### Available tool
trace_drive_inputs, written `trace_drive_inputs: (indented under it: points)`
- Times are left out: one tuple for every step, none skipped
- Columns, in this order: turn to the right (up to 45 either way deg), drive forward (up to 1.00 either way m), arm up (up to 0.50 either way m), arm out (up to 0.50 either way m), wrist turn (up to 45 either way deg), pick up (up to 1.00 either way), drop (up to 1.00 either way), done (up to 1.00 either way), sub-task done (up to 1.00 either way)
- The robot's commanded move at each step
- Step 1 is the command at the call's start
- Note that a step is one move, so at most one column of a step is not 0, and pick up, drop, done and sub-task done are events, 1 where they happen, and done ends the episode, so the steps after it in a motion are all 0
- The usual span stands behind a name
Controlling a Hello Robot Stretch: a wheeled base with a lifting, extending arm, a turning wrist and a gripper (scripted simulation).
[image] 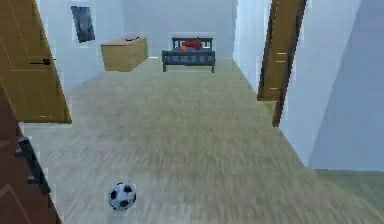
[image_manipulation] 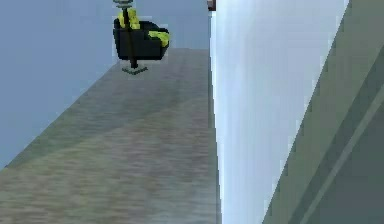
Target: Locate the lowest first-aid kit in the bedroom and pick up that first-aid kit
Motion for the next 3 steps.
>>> trace_drive_inputs:
  points:
    - [0.0, 0.15, 0.00, 0.00, 0.0, 0.00, 0.00, 0.00, 0.00]
    - [45.0, 0.00, 0.00, 0.00, 0.0, 0.00, 0.00, 0.00, 0.00]
    - [42.0, 0.00, 0.00, 0.00, 0.0, 0.00, 0.00, 0.00, 0.00]
